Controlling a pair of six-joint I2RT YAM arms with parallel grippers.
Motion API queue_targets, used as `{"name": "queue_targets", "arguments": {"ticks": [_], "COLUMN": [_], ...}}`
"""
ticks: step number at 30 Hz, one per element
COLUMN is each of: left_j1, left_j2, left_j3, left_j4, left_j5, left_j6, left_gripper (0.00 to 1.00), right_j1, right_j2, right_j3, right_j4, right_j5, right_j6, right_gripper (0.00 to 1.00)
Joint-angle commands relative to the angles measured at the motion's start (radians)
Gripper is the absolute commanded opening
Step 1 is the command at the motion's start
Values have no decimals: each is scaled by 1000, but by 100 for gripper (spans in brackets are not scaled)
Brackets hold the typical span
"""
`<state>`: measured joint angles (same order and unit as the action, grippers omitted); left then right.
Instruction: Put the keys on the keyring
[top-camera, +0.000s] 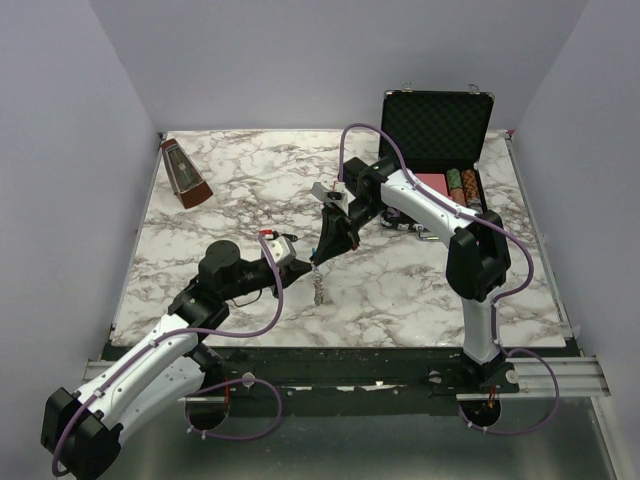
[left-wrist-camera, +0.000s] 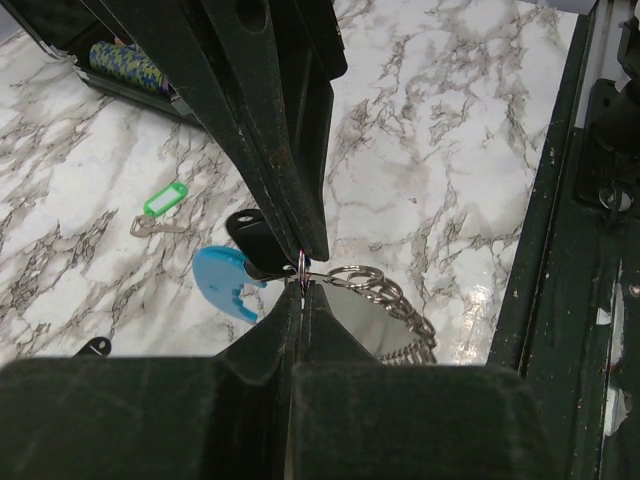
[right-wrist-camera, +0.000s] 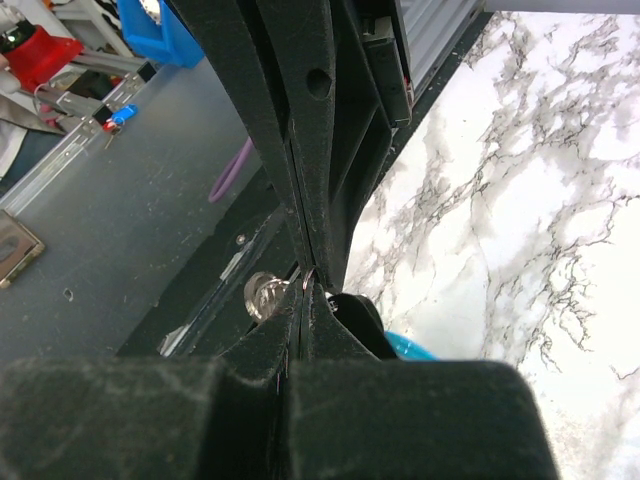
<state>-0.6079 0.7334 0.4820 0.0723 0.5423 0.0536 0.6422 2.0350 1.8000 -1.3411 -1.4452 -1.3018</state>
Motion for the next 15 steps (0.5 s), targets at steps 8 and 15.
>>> {"name": "queue_targets", "arguments": {"ticks": [8, 15], "left_j1": [10, 31], "left_j2": [7, 55], "left_j3": [78, 194], "left_j4": [-98, -270], "left_j5": [71, 36], "left_j6": [29, -1], "left_gripper": [0, 0], "right_j1": [4, 5], "right_j2": [16, 16], "right_j3": [18, 27], "right_j4": [-79, -79], "right_j5": [-205, -173], "right_j6": [-4, 7], "right_gripper": [1, 3]}}
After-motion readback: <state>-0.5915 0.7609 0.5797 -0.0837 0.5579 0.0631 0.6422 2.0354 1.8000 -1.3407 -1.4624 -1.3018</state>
